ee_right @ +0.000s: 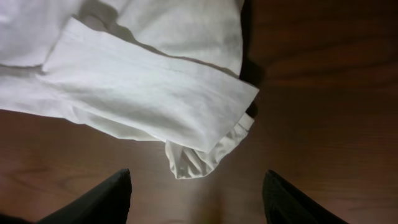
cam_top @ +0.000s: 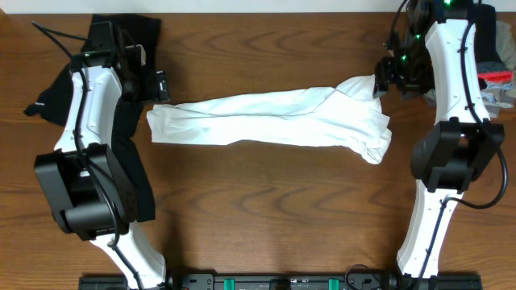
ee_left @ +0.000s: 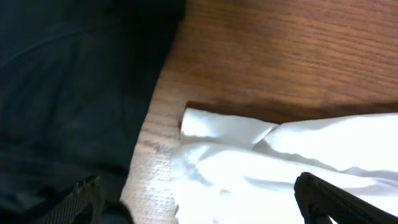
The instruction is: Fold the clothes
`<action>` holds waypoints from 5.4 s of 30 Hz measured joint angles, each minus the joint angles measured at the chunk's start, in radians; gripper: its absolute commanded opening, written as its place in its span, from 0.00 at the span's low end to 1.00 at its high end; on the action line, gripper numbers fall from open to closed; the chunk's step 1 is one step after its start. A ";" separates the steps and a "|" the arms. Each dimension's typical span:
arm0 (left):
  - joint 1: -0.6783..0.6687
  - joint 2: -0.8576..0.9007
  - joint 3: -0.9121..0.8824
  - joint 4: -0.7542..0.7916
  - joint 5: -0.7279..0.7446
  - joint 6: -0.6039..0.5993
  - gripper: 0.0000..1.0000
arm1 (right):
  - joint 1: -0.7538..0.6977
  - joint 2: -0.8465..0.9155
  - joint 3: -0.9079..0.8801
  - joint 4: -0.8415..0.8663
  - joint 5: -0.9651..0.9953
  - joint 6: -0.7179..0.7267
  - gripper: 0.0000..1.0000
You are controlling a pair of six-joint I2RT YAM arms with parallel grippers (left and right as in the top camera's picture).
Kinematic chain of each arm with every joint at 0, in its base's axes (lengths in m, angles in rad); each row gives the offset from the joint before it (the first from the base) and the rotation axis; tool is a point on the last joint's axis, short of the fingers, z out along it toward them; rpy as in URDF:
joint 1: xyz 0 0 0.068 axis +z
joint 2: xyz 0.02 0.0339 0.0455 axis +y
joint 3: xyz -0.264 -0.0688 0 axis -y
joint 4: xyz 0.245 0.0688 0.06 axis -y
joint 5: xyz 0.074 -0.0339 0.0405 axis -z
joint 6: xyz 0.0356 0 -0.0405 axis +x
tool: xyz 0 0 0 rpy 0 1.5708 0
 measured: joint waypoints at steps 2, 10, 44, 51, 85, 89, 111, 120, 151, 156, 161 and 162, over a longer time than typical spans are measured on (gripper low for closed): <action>0.003 0.013 0.000 0.008 0.009 0.004 0.98 | 0.000 0.000 0.000 0.004 0.000 0.000 0.65; 0.049 0.073 -0.001 -0.002 0.049 0.047 0.98 | 0.000 0.000 0.000 0.025 -0.001 -0.001 0.66; -0.060 0.205 -0.064 -0.072 0.227 0.279 0.06 | 0.000 0.000 0.000 0.048 -0.044 -0.001 0.66; -0.039 0.199 -0.067 -0.063 0.224 0.140 0.06 | 0.000 0.000 0.000 0.049 -0.045 -0.001 0.67; -0.404 -0.090 -0.102 0.024 0.148 -0.043 0.06 | 0.002 0.000 0.000 0.056 -0.049 -0.001 0.71; -0.476 -0.090 -0.102 0.049 0.149 -0.049 0.06 | 0.002 0.000 0.000 0.056 -0.049 -0.001 0.71; -0.589 0.017 -0.102 0.146 0.149 -0.054 0.91 | 0.002 0.000 0.000 0.055 -0.050 -0.001 0.72; -0.663 0.017 -0.102 0.213 0.149 -0.054 0.92 | 0.002 0.000 0.000 0.057 -0.049 -0.001 0.71; -0.708 0.105 -0.102 0.491 0.145 -0.133 0.06 | 0.002 0.000 0.000 0.071 -0.050 -0.001 0.71; -0.708 0.105 -0.102 0.547 0.144 -0.194 0.23 | 0.002 0.000 0.000 0.072 -0.050 -0.001 0.72; -0.708 0.105 -0.101 0.513 0.145 -0.219 0.89 | 0.002 0.000 0.000 0.072 -0.050 -0.001 0.72; -0.708 0.105 -0.100 0.489 0.145 -0.220 0.95 | 0.002 0.000 0.000 0.072 -0.050 -0.001 0.72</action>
